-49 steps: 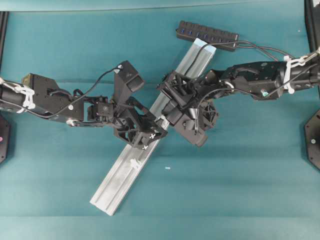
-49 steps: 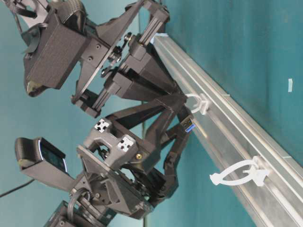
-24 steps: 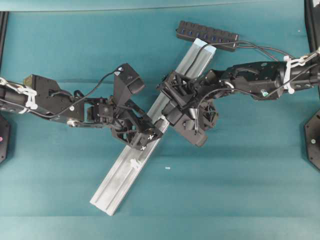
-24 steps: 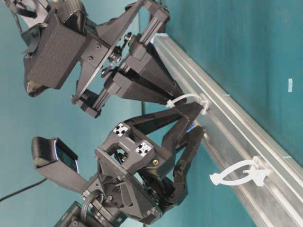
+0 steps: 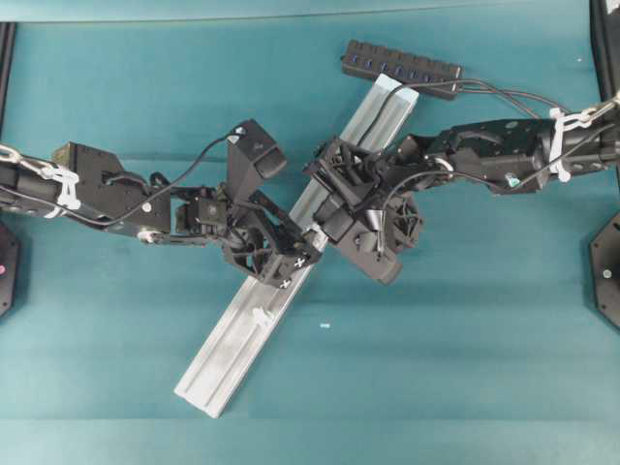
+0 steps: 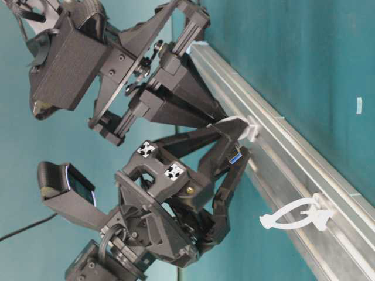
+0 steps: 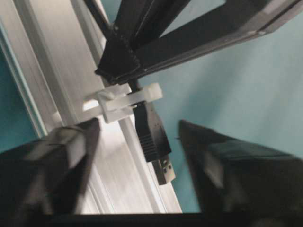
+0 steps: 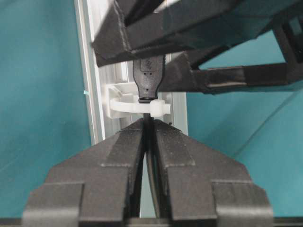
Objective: Pass the USB cable through three rings with both arms.
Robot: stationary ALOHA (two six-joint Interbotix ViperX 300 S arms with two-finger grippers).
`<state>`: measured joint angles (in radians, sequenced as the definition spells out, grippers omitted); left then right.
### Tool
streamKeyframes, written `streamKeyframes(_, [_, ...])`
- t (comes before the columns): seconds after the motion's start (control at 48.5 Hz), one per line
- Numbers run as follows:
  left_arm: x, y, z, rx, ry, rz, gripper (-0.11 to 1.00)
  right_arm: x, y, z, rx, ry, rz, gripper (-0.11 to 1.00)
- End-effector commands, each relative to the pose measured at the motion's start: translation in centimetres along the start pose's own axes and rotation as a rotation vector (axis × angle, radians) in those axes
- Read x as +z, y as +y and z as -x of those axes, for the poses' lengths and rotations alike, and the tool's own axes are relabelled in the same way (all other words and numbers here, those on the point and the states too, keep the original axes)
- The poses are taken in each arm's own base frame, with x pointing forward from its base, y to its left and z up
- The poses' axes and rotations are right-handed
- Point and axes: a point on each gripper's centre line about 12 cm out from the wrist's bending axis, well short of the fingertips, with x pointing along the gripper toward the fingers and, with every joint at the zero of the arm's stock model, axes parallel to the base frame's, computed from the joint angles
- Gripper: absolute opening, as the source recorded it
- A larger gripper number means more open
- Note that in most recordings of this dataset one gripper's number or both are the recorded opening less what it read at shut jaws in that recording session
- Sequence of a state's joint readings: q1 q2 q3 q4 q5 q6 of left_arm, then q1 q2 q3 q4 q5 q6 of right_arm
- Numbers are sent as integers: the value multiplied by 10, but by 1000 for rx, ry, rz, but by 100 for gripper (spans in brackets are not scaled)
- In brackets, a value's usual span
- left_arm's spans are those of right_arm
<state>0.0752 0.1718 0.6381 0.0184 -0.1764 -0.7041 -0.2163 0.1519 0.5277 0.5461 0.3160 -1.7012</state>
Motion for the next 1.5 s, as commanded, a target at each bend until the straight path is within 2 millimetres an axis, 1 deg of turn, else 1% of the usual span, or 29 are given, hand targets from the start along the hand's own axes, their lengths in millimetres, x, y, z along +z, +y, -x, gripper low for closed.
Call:
streamKeyframes(0.0, [3, -7, 1, -21, -13, -13, 59, 4, -3, 1, -11, -9, -11, 11])
streamKeyframes(0.082, [3, -10, 1, -28, -15, -16, 34, 5, -4, 2, -13, -10, -8, 11])
streamKeyframes(0.124, [4, -11, 1, -30, -17, -16, 23, 5, -4, 2, -14, -10, -9, 11])
streamKeyframes(0.165, [5, -11, 1, -31, -19, -16, 16, 4, -4, 2, -17, -8, -7, 11])
streamKeyframes(0.206, [5, -12, 1, -32, -20, -16, 11, 4, -3, 2, -18, -7, -7, 11])
streamKeyframes(0.68, [7, -14, 0, -36, -24, -9, 11, 3, -2, 2, -15, -6, -18, 11])
streamKeyframes(0.722, [6, -14, 0, -35, -22, -9, 11, 4, -2, 2, -15, -6, -35, 14])
streamKeyframes(0.783, [5, -15, 1, -37, -19, -5, 11, 4, -3, 2, -20, -6, -64, 24])
streamKeyframes(0.845, [3, -15, 1, -38, -15, 8, 11, 4, -3, 3, -24, -6, -99, 37])
streamKeyframes(0.969, [0, -14, 2, -35, -6, 63, 11, 5, -7, 7, -39, -14, -165, 69])
streamKeyframes(1.031, [-2, -12, 2, -30, 0, 78, 11, 5, -8, 11, -47, -16, -183, 79])
streamKeyframes(1.072, [-5, -10, 3, -24, 6, 86, 11, 4, -7, 12, -47, -14, -192, 81])
streamKeyframes(1.196, [-10, -10, 5, -23, 17, 100, 11, 1, -3, 14, -42, -9, -195, 79])
streamKeyframes(1.361, [-18, -16, 9, -35, 32, 128, 11, 1, 2, 17, -38, -9, -195, 79])
streamKeyframes(1.484, [-17, -23, 15, -55, 29, 157, 11, 6, 1, 22, -49, -20, -192, 79])
